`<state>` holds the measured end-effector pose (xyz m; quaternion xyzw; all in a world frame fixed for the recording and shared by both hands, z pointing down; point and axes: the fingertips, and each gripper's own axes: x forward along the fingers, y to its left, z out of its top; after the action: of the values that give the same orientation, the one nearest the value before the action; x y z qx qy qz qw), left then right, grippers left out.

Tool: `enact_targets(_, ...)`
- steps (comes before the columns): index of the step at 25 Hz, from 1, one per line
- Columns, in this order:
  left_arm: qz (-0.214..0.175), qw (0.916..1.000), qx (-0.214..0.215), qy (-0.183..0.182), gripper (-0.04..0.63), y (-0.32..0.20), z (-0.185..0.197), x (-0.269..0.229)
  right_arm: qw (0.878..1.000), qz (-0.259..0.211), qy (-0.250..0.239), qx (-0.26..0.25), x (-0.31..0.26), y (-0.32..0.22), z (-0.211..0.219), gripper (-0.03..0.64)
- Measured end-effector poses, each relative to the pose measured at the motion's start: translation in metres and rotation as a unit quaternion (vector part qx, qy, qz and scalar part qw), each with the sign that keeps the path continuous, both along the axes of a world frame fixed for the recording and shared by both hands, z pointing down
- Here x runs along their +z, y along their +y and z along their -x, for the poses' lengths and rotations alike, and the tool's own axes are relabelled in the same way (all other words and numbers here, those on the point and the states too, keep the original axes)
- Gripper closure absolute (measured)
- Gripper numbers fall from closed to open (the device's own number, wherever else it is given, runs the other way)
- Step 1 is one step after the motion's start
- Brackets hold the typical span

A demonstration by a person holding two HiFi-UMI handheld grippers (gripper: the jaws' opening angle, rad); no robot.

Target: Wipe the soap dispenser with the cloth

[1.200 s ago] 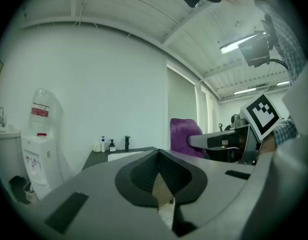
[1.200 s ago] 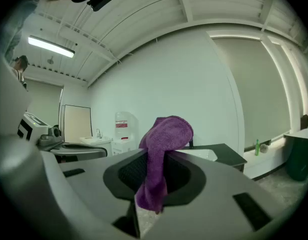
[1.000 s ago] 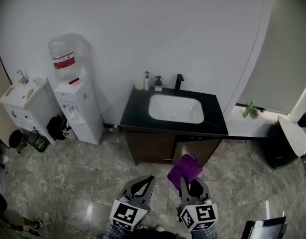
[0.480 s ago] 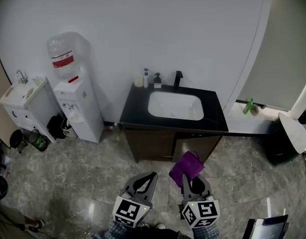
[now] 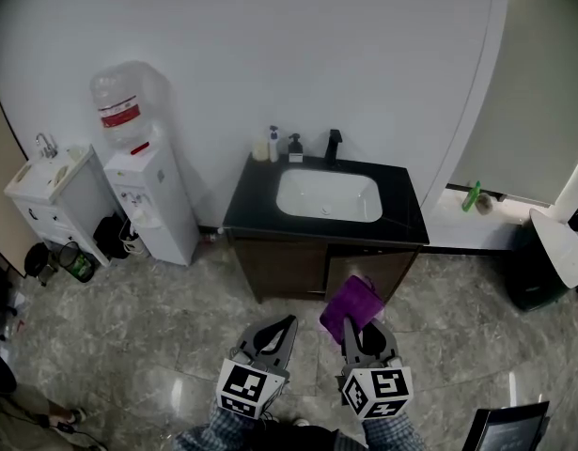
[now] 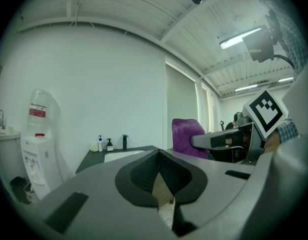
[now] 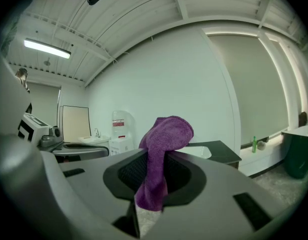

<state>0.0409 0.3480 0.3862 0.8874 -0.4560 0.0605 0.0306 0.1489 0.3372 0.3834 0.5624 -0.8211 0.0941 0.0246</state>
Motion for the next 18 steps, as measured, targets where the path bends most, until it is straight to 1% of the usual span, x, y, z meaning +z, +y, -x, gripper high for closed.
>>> enact_targets(6, 0.003, 1.0, -0.001, 0.003, 0.594, -0.001, -0.019, 0.001, 1.0, 0.008, 0.002, 0.001, 0.005, -0.002, -0.019, 0.535)
enact_targets(10, 0.002, 1.0, 0.003, -0.001, 0.594, -0.016, -0.027, 0.005, 1.0, 0.012, 0.003, 0.004, 0.01, -0.018, -0.027, 0.535)
enact_targets(14, -0.003, 1.0, 0.003, 0.003, 0.594, -0.048, -0.024, 0.007, 1.0, 0.012, 0.004, 0.007, 0.017, -0.047, -0.026, 0.535)
enact_targets(18, -0.009, 0.9999, 0.007, 0.009, 0.594, -0.095, -0.015, 0.008, 1.0, 0.009, 0.007, 0.011, 0.02, -0.091, -0.017, 0.535)
